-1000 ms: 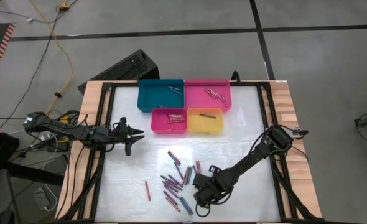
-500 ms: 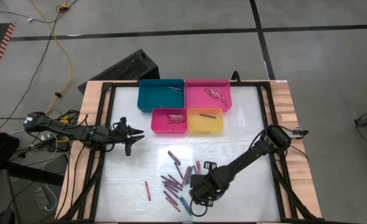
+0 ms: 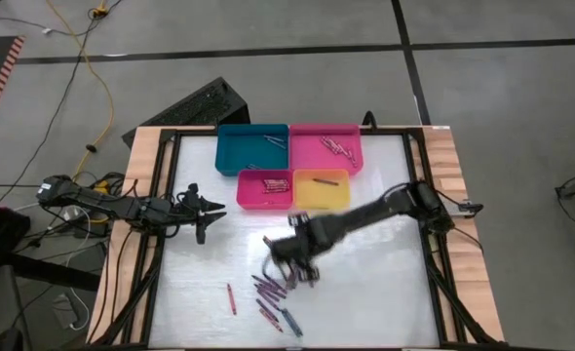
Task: Sort crayons
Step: Put the red crayon into the red bin
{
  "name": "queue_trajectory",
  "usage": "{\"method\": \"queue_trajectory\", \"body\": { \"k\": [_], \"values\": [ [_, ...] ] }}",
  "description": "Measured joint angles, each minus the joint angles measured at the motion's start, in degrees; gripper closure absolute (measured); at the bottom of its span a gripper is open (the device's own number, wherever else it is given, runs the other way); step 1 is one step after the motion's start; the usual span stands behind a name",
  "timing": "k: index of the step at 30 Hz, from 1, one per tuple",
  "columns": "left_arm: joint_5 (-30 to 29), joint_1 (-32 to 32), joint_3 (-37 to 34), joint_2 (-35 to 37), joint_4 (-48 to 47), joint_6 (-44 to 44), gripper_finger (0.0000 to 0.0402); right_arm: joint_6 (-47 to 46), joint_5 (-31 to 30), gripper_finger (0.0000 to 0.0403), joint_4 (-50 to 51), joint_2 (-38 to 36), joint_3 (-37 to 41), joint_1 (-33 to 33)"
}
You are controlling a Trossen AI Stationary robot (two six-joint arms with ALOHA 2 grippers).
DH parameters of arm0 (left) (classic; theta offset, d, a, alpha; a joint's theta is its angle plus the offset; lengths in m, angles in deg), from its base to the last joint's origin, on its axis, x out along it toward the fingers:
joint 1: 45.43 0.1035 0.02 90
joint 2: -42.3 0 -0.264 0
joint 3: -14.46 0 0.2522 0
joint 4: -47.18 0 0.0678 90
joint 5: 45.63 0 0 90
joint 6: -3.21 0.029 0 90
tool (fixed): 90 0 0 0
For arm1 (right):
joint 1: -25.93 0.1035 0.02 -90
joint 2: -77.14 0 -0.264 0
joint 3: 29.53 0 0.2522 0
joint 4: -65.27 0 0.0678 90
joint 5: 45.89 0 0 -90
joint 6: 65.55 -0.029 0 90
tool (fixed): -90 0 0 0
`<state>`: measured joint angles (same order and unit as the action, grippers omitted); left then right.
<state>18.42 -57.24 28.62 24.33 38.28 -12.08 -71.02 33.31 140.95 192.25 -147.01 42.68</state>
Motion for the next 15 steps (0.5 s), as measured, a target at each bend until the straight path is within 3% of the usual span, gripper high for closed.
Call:
{"method": "queue_trajectory", "body": {
  "k": [7,15],
  "values": [
    [-0.21,0.02,-0.01,-0.01,0.00,-0.28,0.0303,15.36,-1.32,0.0401,-9.27,-0.04,-3.28,-11.37],
    [-0.22,0.02,0.00,-0.01,0.00,-0.50,0.0303,16.03,-1.18,0.0397,-16.29,0.44,-3.43,-22.33]
  ]
}}
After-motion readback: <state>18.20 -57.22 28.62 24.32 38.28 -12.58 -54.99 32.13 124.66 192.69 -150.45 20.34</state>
